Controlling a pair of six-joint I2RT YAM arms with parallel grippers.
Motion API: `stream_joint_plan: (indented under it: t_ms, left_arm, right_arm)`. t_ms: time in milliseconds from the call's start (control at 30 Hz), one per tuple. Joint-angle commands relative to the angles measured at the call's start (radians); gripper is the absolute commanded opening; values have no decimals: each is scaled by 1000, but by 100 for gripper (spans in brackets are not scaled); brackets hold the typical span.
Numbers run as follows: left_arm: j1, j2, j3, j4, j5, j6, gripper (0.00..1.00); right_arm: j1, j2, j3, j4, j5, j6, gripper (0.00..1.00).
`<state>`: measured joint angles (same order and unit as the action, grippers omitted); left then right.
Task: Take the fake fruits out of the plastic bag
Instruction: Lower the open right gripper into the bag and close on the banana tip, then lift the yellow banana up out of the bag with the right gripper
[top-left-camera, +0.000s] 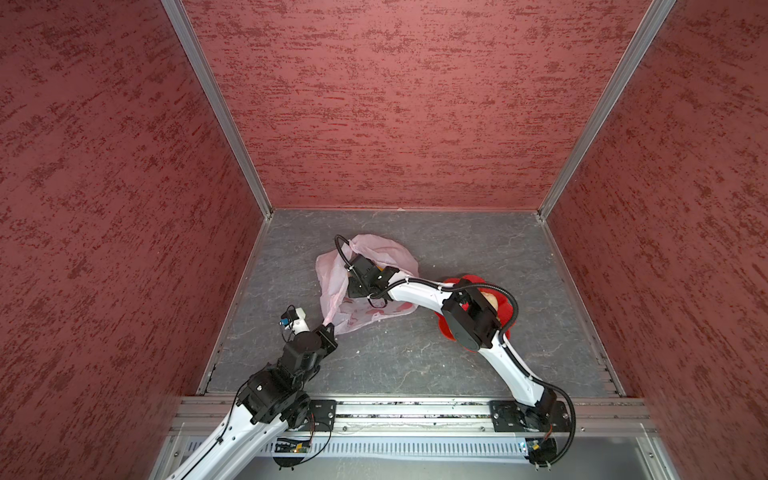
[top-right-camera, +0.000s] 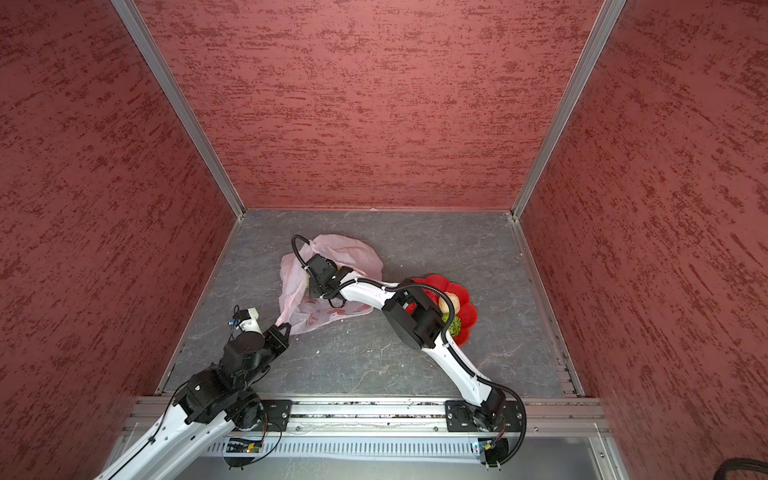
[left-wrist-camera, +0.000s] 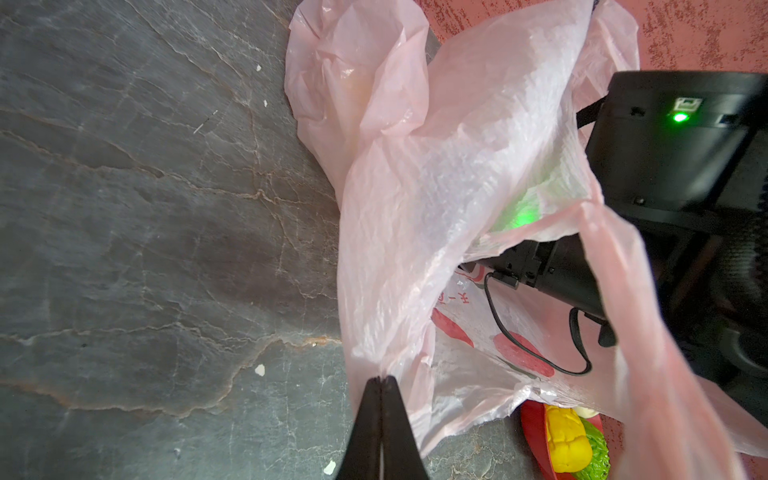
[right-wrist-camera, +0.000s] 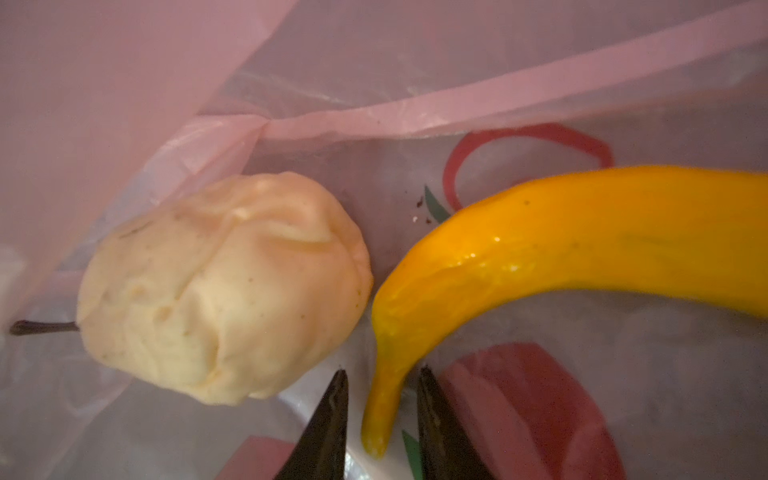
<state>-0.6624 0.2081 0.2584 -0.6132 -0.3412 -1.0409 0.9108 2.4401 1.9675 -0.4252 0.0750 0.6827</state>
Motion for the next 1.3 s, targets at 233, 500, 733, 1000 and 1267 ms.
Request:
stream_joint_plan:
  t_ms: [233, 500, 733, 1000, 1267]
  left_arm:
    - [-4, -9, -8, -17, -7, 9, 0]
    - [-4, 3, -9, 1, -19, 11, 0]
    - [-4, 26, -7, 39, -35, 20, 0]
    - [-4, 57, -7, 91, -62, 41, 0]
    - [-4, 45, -4, 99, -98, 52, 0]
  right_arm:
    - [-6, 30, 34, -30, 38, 20, 23]
    - [-12, 9, 32, -42, 37, -10, 14]
    - [-12, -73, -20, -46, 13, -60, 10]
    - [-11, -214, -140, -19, -82, -124, 9]
    - [-8, -312, -212, -28, -168, -185, 8]
